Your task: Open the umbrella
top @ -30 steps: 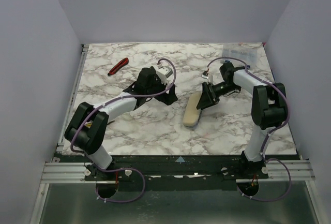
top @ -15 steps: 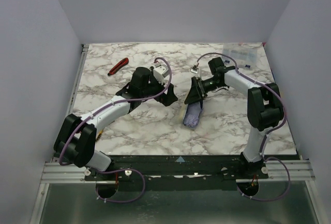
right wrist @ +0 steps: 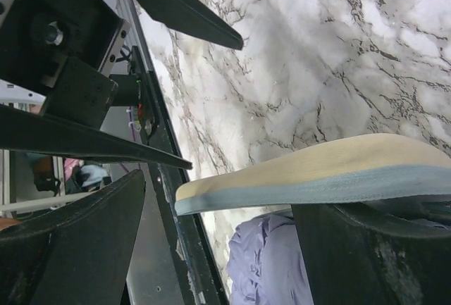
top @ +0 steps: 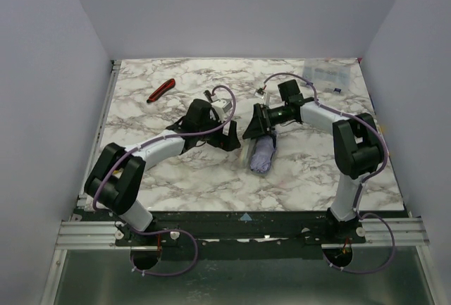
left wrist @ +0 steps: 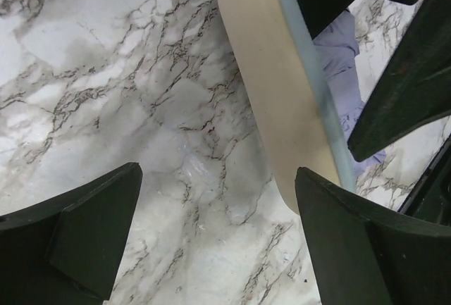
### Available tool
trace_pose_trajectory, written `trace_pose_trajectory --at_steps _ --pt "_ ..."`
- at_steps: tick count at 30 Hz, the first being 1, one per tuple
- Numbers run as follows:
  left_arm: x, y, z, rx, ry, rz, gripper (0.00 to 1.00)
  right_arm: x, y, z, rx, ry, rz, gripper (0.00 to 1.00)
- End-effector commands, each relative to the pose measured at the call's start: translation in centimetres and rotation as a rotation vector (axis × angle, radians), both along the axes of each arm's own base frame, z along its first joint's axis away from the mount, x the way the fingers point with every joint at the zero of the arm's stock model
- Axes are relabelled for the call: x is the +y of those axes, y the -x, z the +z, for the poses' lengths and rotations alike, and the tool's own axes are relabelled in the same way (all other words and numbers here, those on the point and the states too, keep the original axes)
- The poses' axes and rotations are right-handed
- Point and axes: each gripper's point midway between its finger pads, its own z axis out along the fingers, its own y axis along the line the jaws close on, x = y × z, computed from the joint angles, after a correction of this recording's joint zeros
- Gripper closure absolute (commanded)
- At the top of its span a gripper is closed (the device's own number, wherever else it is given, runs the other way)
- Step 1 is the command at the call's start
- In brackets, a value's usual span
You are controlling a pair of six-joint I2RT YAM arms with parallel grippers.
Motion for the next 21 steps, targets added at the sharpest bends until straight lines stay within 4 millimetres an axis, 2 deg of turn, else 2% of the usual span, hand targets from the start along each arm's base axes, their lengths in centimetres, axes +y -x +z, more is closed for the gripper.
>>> trace_pose_trajectory --at_steps 1,10,14,16,19,21 --pt "-1.7 0.1 -0.1 0.026 0.082 -0.032 0.09 0.4 -0.6 -0.7 -0.007 0.004 -0.035 0.15" --pt "-3.6 1.6 1.0 0.087 0.262 -0.054 0.03 0.7 -1.1 -0.7 0.013 0.001 -0.084 0.11" --pt "-4.0 1.7 0.7 0.073 0.248 -0.046 0.02 0.9 -1.4 -0.6 0.013 0.007 -0.104 0.11" --pt "-4.2 1.5 -0.3 0.043 0.155 -0.027 0.02 1.0 -1.4 -0.2 0.011 -0.003 -0.1 0.11" --pt "-4.1 1.0 -1.5 0.032 0.081 0.012 0.12 0.8 -1.0 1.0 -0.022 -0.01 -0.084 0.11" --pt "-3.2 0.5 -2.8 0.066 0.022 0.069 0.28 0.4 -0.4 1.6 -0.054 0.003 -0.064 0.11"
